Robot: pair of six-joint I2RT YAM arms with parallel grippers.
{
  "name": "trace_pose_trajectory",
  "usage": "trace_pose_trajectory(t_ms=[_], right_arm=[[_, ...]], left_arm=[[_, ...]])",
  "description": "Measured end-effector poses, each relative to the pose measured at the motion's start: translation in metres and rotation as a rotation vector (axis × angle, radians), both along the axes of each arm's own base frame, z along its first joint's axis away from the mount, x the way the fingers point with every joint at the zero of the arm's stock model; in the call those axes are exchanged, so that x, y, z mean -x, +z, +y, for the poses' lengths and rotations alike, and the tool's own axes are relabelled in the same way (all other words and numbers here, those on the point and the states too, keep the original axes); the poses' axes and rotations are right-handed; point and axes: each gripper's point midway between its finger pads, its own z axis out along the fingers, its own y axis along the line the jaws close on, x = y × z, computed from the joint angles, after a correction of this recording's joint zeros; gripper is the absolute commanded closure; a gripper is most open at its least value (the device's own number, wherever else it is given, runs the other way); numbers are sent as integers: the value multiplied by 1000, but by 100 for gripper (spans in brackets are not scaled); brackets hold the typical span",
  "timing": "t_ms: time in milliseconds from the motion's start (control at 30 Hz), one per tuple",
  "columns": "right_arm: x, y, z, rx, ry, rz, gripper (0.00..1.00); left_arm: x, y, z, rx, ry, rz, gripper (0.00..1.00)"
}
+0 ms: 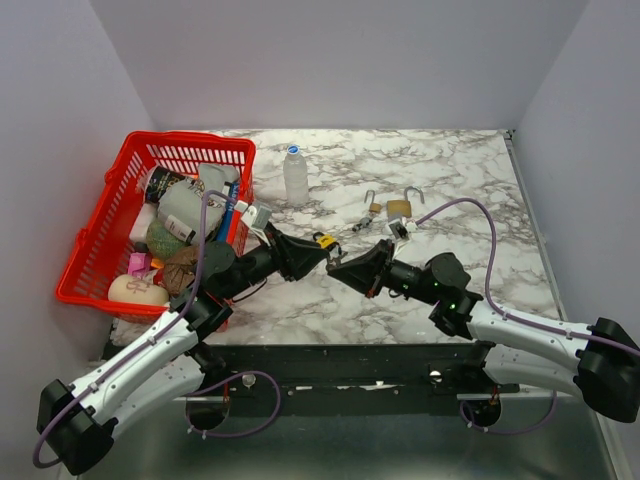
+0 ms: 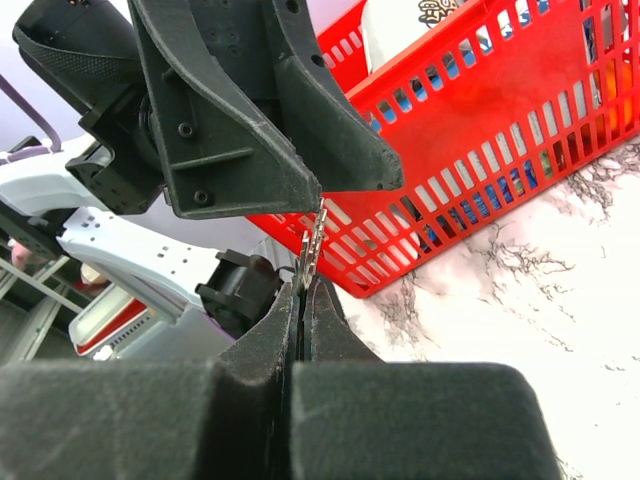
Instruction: Unlock with the key
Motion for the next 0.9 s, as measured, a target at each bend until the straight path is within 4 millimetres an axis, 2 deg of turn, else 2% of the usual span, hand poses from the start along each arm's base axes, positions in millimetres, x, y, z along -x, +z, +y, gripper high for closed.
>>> trace_pose_trajectory(t_ms=[167, 267, 433, 500, 567, 900], right_arm=[[0, -2, 0, 8, -1, 3, 99], [-1, -4, 0, 16, -2, 6, 99], [-1, -7, 0, 25, -2, 10, 99], [-1, -7, 0, 26, -3, 10, 99], [-1, -7, 0, 26, -3, 10, 99], [-1, -6, -2, 21, -12, 11, 99]], left_arm=[[3, 2, -4, 21, -25, 4, 74], [4, 2, -5, 25, -37, 5, 80], [6, 0, -5, 27, -44, 9, 84], [7, 0, -6, 28, -49, 10, 89], [8, 0, -6, 30, -58, 9, 100], [13, 2, -9, 49, -90, 3, 100]])
